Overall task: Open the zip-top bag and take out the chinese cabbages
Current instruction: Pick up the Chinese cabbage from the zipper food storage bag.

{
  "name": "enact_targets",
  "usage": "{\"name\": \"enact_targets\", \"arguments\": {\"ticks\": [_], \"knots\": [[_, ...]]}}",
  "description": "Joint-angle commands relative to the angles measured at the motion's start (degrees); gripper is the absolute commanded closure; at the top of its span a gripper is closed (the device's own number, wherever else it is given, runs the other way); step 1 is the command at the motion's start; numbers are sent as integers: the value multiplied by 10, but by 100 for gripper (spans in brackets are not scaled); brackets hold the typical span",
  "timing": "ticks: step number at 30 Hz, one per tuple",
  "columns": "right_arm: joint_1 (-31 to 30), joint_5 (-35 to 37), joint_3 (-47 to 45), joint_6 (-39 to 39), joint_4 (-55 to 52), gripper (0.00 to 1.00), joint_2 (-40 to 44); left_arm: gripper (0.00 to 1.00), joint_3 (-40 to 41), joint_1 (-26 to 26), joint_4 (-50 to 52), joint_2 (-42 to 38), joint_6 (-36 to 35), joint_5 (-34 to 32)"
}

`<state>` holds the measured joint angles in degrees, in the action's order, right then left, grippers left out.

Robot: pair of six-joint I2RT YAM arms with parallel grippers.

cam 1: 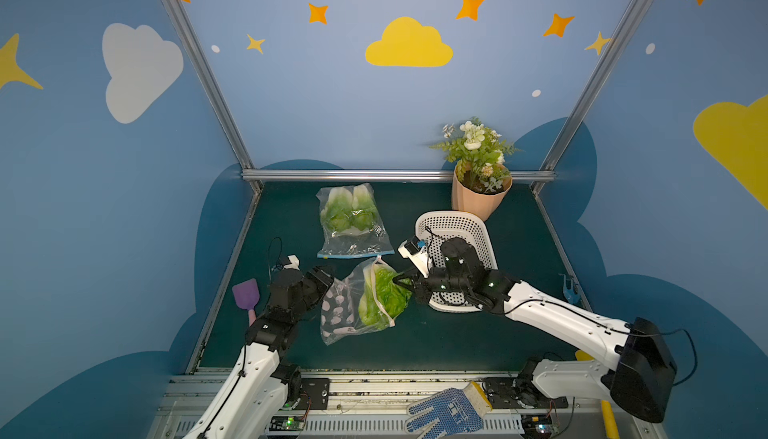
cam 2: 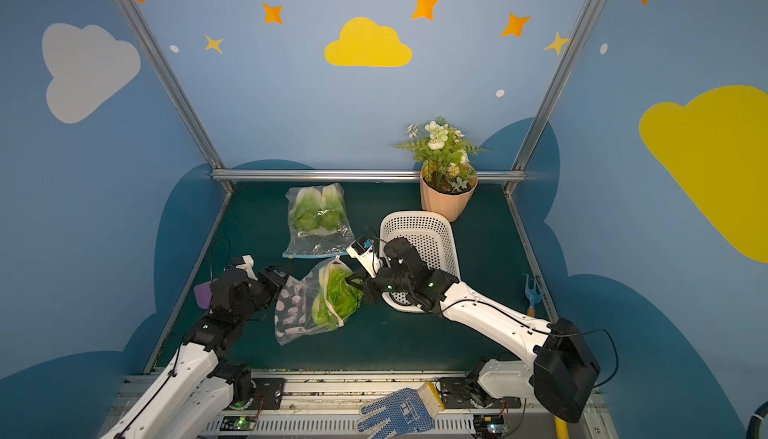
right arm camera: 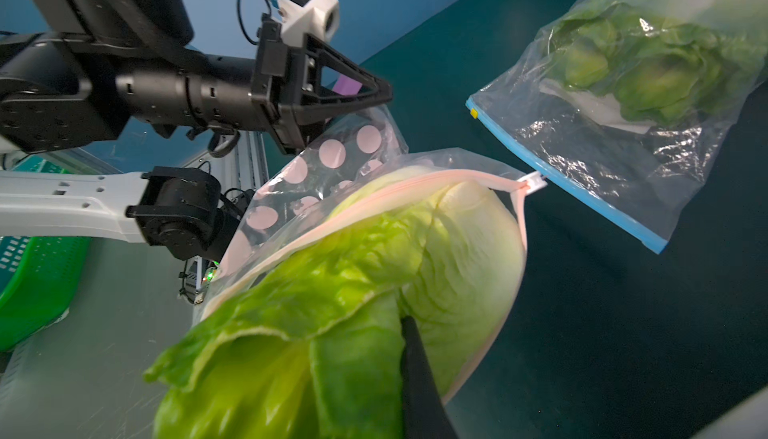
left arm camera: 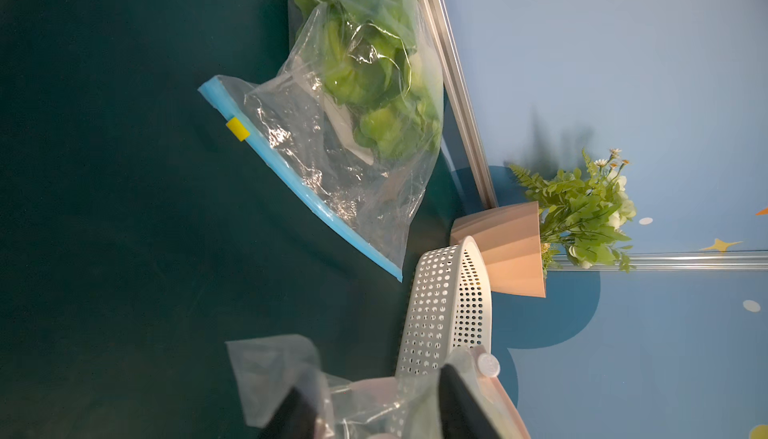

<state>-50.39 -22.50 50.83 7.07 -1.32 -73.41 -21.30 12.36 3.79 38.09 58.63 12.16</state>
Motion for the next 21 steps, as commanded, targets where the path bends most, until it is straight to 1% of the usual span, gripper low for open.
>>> {"name": "enact_targets", "arguments": {"ticks": [1,2,4,10,12,13,16,18,21], "knots": [[-1,34,15,5,21,100,4,13,-1,1,34,-29,-9,4],[0,46,15,8,20,100,3,6,0,1,47,-41,-12,-15],[1,65,16,13,17,100,2,0,2,1,66,-63,-12,-17],[6,118,14,46,26,100,2,0,19,3,124,-117,-6,-6],[9,124,15,49,28,100,1,0,28,3,132,-129,3,-4],[11,128,16,51,31,100,1,0,35,3,130,-136,13,12],[13,136,18,57,35,100,2,0,65,6,104,-148,49,31],[15,138,21,58,36,100,2,0,80,11,96,-155,63,37],[16,137,24,62,45,100,2,0,96,25,89,-164,76,30]]}}
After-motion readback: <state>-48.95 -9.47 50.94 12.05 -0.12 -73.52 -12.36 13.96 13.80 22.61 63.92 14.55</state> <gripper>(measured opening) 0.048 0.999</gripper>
